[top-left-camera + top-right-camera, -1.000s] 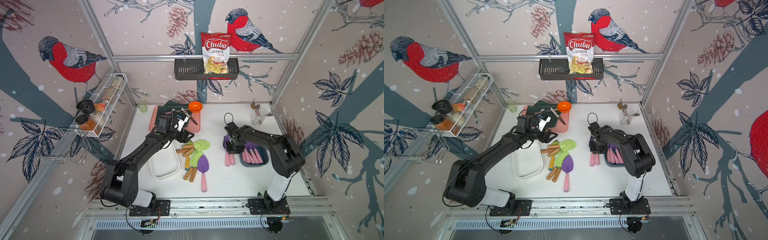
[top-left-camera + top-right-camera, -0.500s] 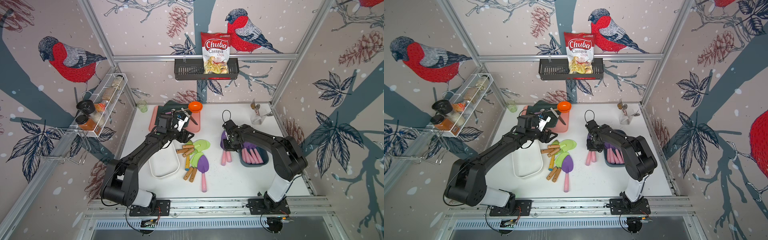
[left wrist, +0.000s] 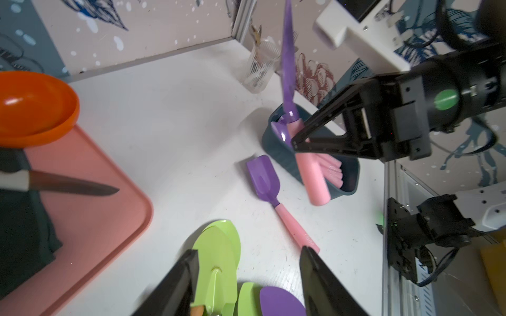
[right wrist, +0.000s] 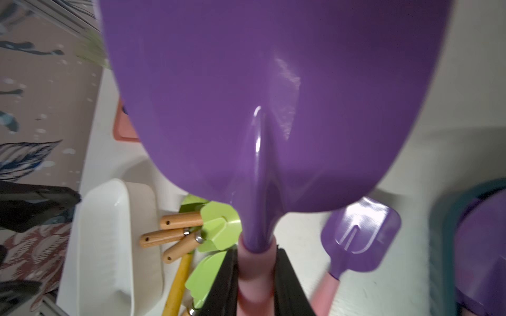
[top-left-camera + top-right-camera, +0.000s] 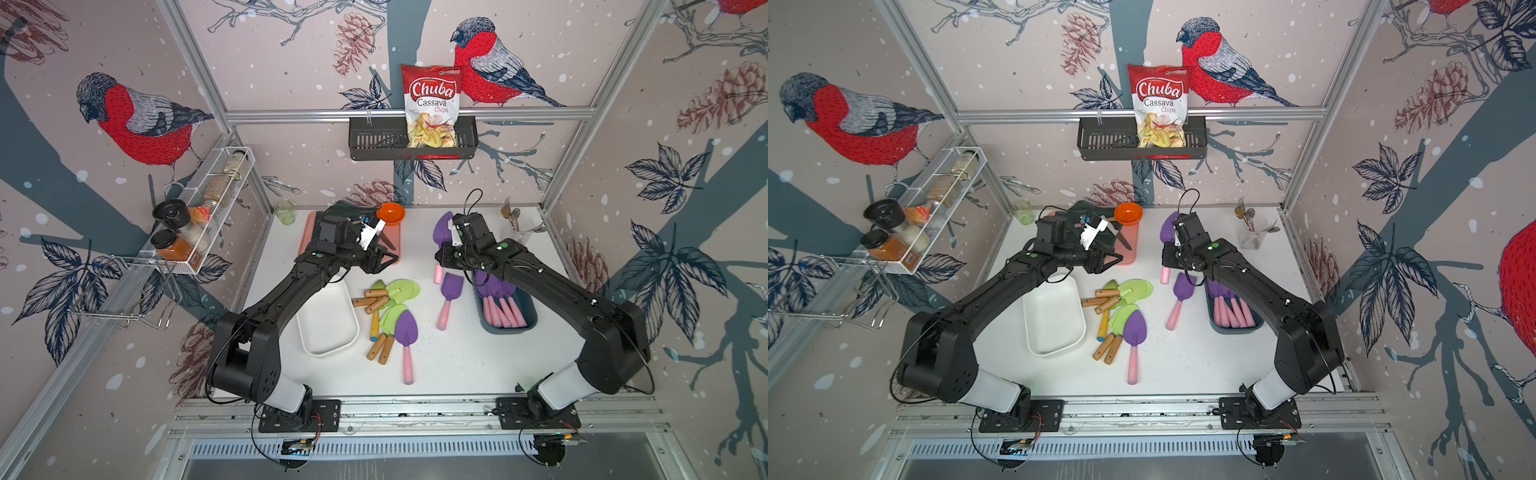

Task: Sort the small shovels by color and place them into the storage box
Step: Pick up the shovel from the center of the board.

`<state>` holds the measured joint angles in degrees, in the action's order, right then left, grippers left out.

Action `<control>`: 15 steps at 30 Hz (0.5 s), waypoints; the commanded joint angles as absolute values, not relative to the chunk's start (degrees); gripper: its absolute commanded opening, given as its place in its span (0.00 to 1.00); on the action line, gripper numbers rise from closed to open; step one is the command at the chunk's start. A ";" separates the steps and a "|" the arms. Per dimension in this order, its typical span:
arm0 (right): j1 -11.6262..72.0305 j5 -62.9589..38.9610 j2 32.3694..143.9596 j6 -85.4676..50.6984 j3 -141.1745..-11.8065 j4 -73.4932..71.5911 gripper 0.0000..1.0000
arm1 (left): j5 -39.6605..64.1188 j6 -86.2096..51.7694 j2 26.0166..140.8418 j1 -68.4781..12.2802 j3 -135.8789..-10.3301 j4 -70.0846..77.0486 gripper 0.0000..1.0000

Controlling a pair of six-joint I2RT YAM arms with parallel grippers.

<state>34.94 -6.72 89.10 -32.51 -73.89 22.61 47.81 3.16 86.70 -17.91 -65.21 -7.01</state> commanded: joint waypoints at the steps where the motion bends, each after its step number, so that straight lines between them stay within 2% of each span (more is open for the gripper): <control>1: 36.18 -11.14 88.51 -37.48 -73.74 6.67 0.02 | 53.55 3.08 87.39 -19.18 -67.73 -7.21 0.62; 5: 36.99 -13.48 88.40 -40.86 -72.07 -2.99 0.02 | 52.76 3.07 88.48 -20.55 -68.81 -7.38 0.61; 8: 37.23 -15.22 88.63 -42.33 -71.20 -7.67 0.02 | 52.28 3.16 89.03 -20.72 -68.93 -7.47 0.56; 15: 37.44 -17.95 89.89 -43.28 -71.35 -10.89 0.02 | 52.71 3.21 89.21 -21.13 -69.05 -7.23 0.50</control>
